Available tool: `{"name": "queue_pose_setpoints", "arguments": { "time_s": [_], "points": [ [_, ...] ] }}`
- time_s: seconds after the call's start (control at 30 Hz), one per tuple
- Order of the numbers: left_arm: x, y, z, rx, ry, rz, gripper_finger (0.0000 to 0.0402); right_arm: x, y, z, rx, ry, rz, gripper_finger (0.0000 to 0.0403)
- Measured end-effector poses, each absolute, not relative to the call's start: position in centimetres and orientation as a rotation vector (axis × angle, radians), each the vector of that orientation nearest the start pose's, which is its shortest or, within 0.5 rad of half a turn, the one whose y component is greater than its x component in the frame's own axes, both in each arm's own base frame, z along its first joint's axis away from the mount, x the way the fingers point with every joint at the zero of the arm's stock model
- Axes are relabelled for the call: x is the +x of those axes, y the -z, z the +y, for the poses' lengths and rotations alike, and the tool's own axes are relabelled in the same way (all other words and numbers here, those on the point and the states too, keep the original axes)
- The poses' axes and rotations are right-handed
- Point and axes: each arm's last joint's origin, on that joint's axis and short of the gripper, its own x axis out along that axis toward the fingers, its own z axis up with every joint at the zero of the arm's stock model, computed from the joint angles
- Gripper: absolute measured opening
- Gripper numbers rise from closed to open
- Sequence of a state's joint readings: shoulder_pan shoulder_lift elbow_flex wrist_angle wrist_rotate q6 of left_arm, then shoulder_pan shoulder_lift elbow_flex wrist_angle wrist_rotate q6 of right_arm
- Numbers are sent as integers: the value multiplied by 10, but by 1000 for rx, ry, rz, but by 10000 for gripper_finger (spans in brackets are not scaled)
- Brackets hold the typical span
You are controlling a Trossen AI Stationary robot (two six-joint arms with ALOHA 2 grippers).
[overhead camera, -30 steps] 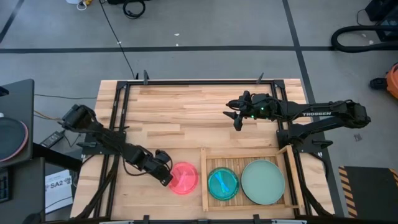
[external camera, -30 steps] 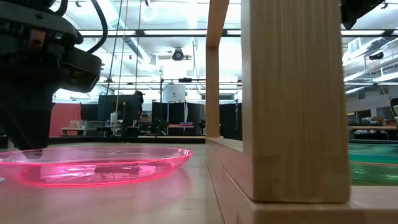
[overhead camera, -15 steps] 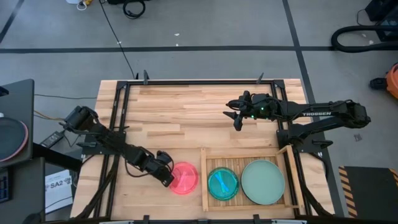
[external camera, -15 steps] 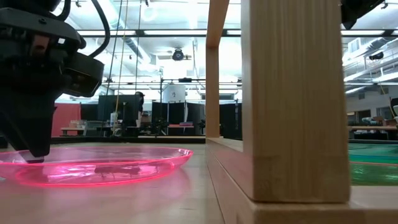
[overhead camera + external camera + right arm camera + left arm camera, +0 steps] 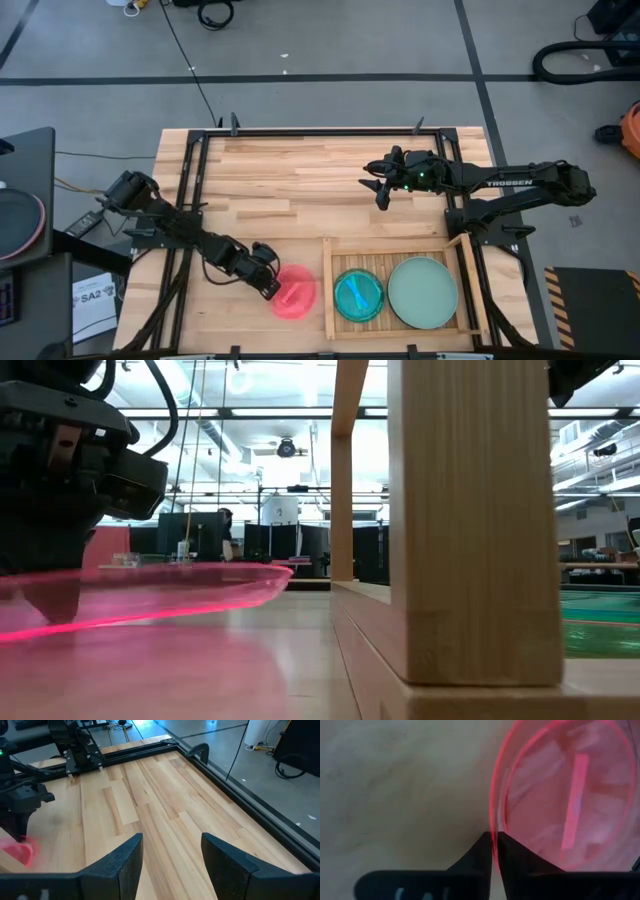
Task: Place and stack plates onto a shelf
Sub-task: Stack the pink plate on the blue plate on the shelf
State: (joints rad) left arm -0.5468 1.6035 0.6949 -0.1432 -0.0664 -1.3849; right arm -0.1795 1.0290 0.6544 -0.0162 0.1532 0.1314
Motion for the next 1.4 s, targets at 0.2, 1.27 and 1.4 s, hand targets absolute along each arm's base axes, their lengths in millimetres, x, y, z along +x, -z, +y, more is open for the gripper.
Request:
{"name": "queue_pose_setpoints", "arguments": {
  "time_s": [0.2, 1.27, 1.4],
  "points": [
    [236, -127, -142, -922, -306, 1102, 7, 219, -259, -44, 134, 354, 370, 206],
    [179, -197, -104, -846, -334, 1181, 8, 219, -259, -44, 166, 360, 366, 206],
    [168, -204, -83, -780, -492, 1105, 8, 219, -259, -44, 166, 360, 365, 206]
  ]
}}
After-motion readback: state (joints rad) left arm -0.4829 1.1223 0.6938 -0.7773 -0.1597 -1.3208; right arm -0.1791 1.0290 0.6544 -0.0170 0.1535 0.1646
